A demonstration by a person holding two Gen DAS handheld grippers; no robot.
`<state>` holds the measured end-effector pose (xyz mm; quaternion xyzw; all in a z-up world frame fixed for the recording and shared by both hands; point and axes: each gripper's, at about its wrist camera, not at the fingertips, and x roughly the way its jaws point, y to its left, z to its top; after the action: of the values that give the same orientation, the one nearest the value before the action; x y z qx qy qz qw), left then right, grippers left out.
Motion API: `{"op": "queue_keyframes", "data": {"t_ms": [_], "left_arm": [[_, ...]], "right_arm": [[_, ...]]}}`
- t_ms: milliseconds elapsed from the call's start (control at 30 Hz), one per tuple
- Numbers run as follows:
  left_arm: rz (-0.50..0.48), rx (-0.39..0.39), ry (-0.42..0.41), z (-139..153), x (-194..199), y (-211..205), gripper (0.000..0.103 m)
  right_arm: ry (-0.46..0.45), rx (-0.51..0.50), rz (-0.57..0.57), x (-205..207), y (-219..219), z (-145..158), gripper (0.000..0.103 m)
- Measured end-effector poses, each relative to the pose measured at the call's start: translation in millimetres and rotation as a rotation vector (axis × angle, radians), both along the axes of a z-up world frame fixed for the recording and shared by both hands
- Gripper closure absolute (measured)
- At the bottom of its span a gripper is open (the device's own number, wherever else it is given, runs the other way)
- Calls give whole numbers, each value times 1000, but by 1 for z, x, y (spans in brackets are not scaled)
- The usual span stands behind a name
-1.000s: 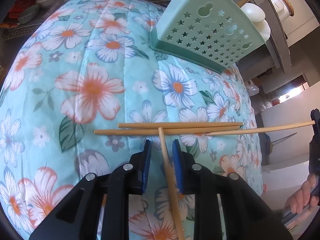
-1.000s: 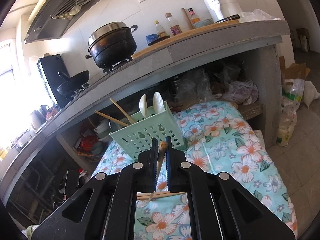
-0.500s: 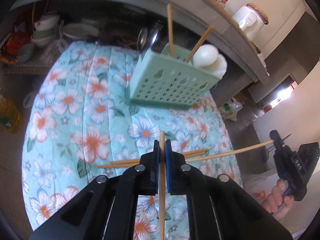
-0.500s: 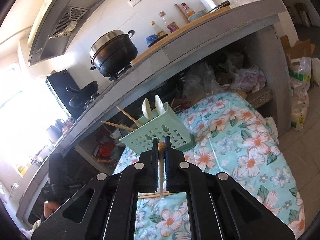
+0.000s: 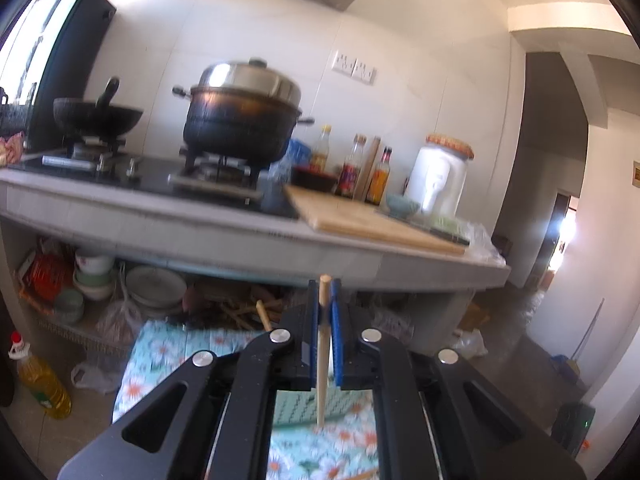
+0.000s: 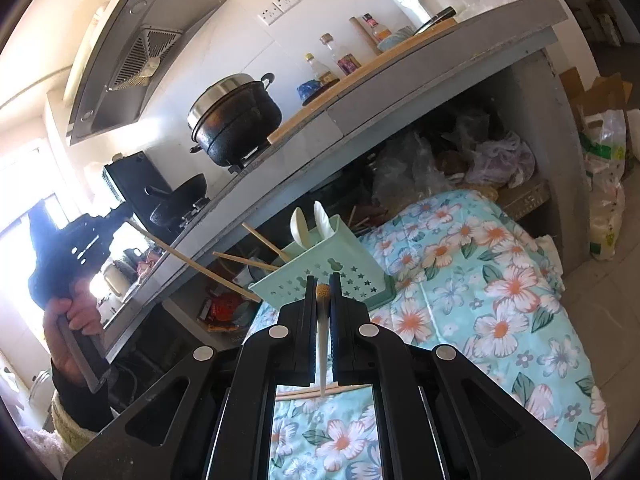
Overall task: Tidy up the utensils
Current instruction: 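Carry the chopstick over the green holder with the left tool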
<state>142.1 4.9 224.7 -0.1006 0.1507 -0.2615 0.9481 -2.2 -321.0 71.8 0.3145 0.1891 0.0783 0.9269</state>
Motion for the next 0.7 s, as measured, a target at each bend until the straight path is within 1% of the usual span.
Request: {"op": "queue_keyframes", "data": {"t_ms": [67,133,200,300,400,500,567,700], "left_arm": [[16,-21,-32,12,9,-4,98],[25,-39,-43,20,18,-10,98],[23,-59,-52,26,29,-17,98],[45,-63,-73,29,42,-31,98],[111,0,-140,24,49,-49,98],[146,69,-182,9,57,-68,98],[149,102,-190,-3,62,-79,98],[144,147,-171,-25,74,-95,98]], "right_arm": [[-2,1,3,1,0,0,99],[1,8,10,3,-1,-2,99],[2,12,14,4,-2,-3,99],[6,19,22,7,-2,-5,99],[8,22,27,6,-2,-7,99],[11,33,30,6,-4,-9,99],[16,31,28,6,-4,-11,99],[24,43,26,6,-7,-11,99]]}}
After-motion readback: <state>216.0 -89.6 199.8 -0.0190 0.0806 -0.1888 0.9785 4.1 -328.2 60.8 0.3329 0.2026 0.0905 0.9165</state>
